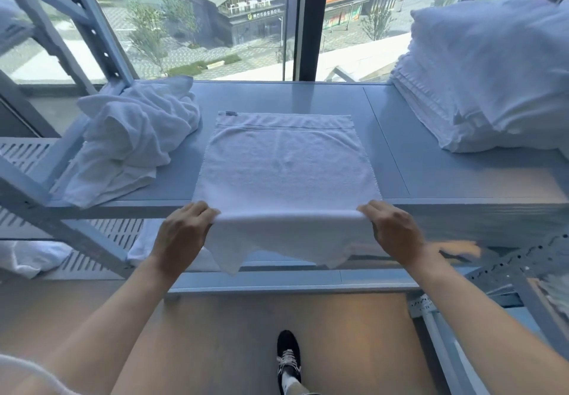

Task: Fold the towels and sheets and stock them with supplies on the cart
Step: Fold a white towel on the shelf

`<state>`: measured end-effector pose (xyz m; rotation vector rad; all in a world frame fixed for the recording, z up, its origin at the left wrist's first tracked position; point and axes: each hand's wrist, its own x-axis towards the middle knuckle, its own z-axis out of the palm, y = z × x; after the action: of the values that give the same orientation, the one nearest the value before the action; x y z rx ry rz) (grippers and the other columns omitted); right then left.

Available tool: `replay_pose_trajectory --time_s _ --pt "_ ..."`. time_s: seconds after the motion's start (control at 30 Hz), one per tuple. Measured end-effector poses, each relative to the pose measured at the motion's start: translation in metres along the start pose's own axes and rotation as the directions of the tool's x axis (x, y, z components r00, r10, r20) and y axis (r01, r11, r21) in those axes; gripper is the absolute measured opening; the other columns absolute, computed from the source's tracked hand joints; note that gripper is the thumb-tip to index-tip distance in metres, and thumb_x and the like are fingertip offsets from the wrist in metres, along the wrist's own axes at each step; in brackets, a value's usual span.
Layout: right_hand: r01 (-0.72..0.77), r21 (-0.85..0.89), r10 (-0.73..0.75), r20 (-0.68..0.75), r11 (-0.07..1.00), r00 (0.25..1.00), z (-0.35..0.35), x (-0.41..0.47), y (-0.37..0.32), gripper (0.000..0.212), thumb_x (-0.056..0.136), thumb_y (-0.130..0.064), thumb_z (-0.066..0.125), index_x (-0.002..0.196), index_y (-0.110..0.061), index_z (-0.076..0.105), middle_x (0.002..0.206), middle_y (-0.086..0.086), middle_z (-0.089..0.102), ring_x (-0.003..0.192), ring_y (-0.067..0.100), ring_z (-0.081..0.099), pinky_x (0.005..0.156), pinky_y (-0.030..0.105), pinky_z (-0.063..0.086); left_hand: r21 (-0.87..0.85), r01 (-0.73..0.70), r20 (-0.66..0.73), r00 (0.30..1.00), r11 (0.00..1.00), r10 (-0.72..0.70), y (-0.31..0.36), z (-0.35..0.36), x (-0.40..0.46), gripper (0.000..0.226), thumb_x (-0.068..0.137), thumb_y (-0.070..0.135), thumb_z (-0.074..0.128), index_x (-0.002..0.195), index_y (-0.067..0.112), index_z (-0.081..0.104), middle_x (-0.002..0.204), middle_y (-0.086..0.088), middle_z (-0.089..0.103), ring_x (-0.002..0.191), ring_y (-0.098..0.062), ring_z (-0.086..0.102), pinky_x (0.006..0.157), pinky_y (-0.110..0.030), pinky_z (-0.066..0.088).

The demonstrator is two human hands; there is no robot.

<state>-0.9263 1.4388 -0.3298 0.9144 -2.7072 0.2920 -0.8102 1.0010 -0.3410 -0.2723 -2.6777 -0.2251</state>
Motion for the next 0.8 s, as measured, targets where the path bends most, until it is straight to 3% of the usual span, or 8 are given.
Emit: replay_pose_trajectory --time_s 0.1,0.2,0.3,0.4,0.5,0.6,0.8 --pt "-0.028 0.037 0.029 -0.022 0.999 0.999 -0.02 -0.019 -0.023 0.044 0.077 0.023 0.057 0.107 -0.004 0.074 0.093 0.011 0.071 0.085 0.037 0.069 0.065 0.041 0.056 -0.072 0.043 -0.047 0.998 0.996 -0.046 0.006 -0.029 -0.026 0.02 0.089 0.0 0.064 0.103 0.009 0.074 0.095 -0.005 0.068 0.087 -0.032 0.066 0.064 -0.043 0.056" --pt "-0.051 0.052 0.054 -0.056 0.997 0.997 -0.04 -0.043 -0.042 0.034 0.082 0.017 0.064 0.107 -0.005 0.074 0.093 0.011 0.073 0.084 0.037 0.071 0.065 0.043 0.058 -0.102 0.061 -0.074 0.995 0.993 -0.068 0.015 -0.054 -0.054 0.023 0.084 -0.007 0.075 0.102 0.007 0.075 0.096 -0.006 0.07 0.088 -0.033 0.067 0.066 -0.045 0.057" --pt "-0.09 0.044 0.095 -0.124 0.995 0.988 -0.06 -0.067 -0.054 0.013 0.087 -0.002 0.077 0.099 -0.005 0.075 0.086 0.011 0.074 0.075 0.036 0.073 0.061 0.039 0.055 -0.117 0.068 -0.11 0.991 0.991 -0.081 0.023 -0.076 -0.078 0.01 0.09 0.014 0.076 0.098 0.008 0.074 0.092 -0.004 0.069 0.082 -0.03 0.069 0.06 -0.04 0.057" --pt "-0.142 0.032 0.146 -0.186 0.989 0.972 -0.078 -0.092 -0.062 0.013 0.086 -0.016 0.083 0.092 -0.006 0.075 0.079 0.01 0.074 0.069 0.036 0.072 0.058 0.037 0.054 -0.112 0.065 -0.121 0.99 0.992 -0.078 0.037 -0.092 -0.095 0.024 0.092 0.033 0.069 0.093 0.009 0.072 0.085 -0.002 0.065 0.069 -0.029 0.066 0.053 -0.037 0.053" --pt "-0.19 0.037 0.194 -0.177 0.981 0.965 -0.092 -0.115 -0.067 0.01 0.087 -0.007 0.079 0.096 -0.006 0.075 0.085 0.01 0.076 0.075 0.036 0.074 0.062 0.038 0.055 -0.129 0.066 -0.129 0.988 0.99 -0.082 0.054 -0.098 -0.099 0.02 0.091 0.028 0.067 0.095 0.008 0.072 0.087 -0.003 0.066 0.07 -0.032 0.067 0.053 -0.038 0.054" --pt "-0.241 0.045 0.245 -0.149 0.97 0.958 -0.106 -0.134 -0.062 0.02 0.086 0.005 0.069 0.1 -0.008 0.074 0.09 0.009 0.075 0.079 0.034 0.072 0.064 0.035 0.052 -0.175 0.072 -0.113 0.989 0.982 -0.092 0.073 -0.095 -0.092 0.007 0.093 0.01 0.07 0.099 0.007 0.073 0.092 -0.005 0.066 0.078 -0.036 0.068 0.057 -0.043 0.057" --pt "-0.34 0.017 0.34 -0.129 0.94 0.932 -0.123 -0.167 -0.029 0.025 0.085 0.008 0.066 0.099 -0.011 0.074 0.088 0.008 0.073 0.077 0.035 0.071 0.061 0.042 0.057 -0.244 0.053 -0.058 0.996 0.968 -0.069 0.11 -0.068 -0.064 0.014 0.087 0.0 0.077 0.098 0.007 0.074 0.09 -0.006 0.067 0.078 -0.036 0.068 0.057 -0.043 0.057"
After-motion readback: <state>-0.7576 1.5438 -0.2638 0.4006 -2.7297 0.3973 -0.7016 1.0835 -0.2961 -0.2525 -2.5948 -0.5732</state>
